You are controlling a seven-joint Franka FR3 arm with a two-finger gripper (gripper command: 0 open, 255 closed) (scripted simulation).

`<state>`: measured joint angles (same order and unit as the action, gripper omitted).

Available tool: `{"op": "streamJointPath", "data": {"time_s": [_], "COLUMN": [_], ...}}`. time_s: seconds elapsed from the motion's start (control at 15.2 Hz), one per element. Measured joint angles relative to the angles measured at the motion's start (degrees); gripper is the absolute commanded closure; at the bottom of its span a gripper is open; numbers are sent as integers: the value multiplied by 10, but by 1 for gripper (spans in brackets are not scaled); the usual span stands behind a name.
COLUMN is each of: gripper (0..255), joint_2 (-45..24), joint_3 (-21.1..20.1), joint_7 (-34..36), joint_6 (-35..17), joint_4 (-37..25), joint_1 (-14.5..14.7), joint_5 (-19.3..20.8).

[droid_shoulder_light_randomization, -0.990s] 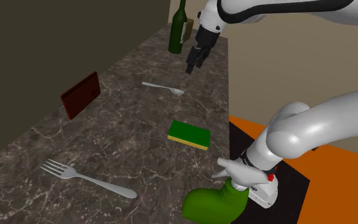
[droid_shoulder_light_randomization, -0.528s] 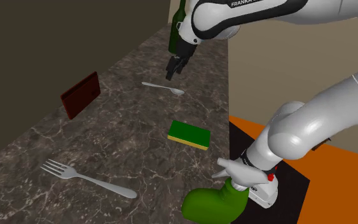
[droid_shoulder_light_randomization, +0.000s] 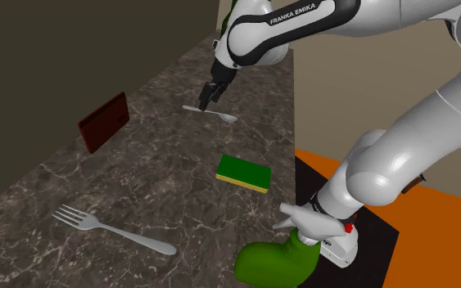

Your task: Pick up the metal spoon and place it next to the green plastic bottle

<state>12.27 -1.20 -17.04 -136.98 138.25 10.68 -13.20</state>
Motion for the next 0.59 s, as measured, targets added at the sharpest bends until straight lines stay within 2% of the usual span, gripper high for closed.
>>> {"op": "streamJointPath", "data": {"time_s": [0.2, 0.59], "gripper": [0, 0], "joint_2": [-17, -22], "joint_3": [-1, -2], "joint_7": [-3, -4], "joint_6": [-22, -29], "joint_4": [5, 6], "joint_1": [2, 3], "joint_5": [-5, -6]}}
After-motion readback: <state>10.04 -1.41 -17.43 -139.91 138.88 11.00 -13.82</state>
